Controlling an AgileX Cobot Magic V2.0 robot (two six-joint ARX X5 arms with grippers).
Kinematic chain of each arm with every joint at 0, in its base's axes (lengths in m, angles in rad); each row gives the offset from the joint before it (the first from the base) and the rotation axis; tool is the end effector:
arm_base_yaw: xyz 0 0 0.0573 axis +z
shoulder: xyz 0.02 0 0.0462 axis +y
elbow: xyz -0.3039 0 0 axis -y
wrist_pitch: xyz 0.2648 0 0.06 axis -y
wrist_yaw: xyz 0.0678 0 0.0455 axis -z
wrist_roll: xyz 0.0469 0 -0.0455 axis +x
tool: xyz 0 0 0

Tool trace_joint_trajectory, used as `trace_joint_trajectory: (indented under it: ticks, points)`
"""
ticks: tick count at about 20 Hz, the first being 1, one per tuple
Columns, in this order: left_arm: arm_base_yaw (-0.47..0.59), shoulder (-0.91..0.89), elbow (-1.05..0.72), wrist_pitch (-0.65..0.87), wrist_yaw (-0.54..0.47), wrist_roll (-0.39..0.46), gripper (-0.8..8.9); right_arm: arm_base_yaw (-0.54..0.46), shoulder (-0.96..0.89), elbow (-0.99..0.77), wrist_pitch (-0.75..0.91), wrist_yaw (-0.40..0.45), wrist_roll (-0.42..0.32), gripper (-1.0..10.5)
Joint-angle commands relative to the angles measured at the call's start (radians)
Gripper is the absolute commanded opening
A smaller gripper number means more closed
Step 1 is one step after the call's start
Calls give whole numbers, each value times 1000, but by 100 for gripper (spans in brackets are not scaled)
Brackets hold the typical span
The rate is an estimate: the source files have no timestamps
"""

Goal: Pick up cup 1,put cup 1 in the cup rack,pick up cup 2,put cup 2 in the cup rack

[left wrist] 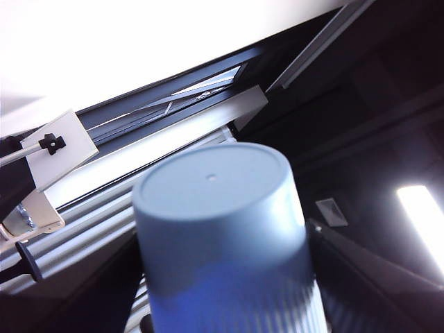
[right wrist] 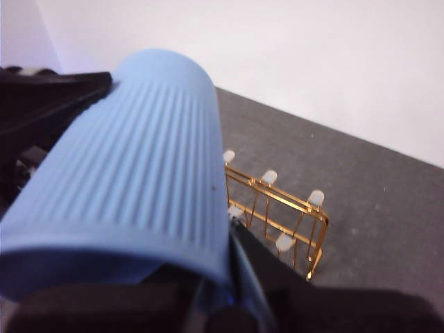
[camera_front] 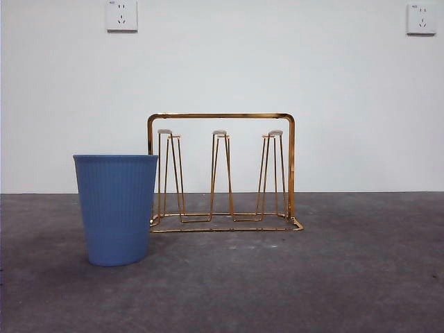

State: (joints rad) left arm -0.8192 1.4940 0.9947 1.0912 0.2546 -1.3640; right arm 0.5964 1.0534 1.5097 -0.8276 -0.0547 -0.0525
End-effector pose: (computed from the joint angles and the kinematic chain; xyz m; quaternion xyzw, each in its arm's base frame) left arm 0.2316 -0.2651 0.3955 -0.5812 0.0909 -0.5564 0.5869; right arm 0.1539 0.1076 0.4966 -0.0738 0.1695 0.3189 0.9296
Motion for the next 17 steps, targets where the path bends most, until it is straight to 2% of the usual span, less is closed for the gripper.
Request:
trace_joint_trajectory:
  ticks: [1, 7, 12, 14, 16, 17]
  points:
    - [-2, 1, 2, 24, 14, 53, -8, 1, 2, -9, -20, 6, -3, 146]
    - [4, 0, 2, 11, 21, 112, -8, 1, -34, -9, -101, 7, -3, 163]
    - [17, -10, 2, -81, 36, 214, -7, 1, -99, -9, -298, 57, -2, 162]
    - [17, -22, 5, -179, 24, 349, -6, 1, -138, -9, -443, 101, 4, 159]
    - [8, -33, 22, -327, -53, 520, -6, 1, -178, -10, -550, 150, 40, 158]
    - [-7, -34, 45, -418, -115, 610, -6, 0, -198, -12, -550, 157, 73, 158]
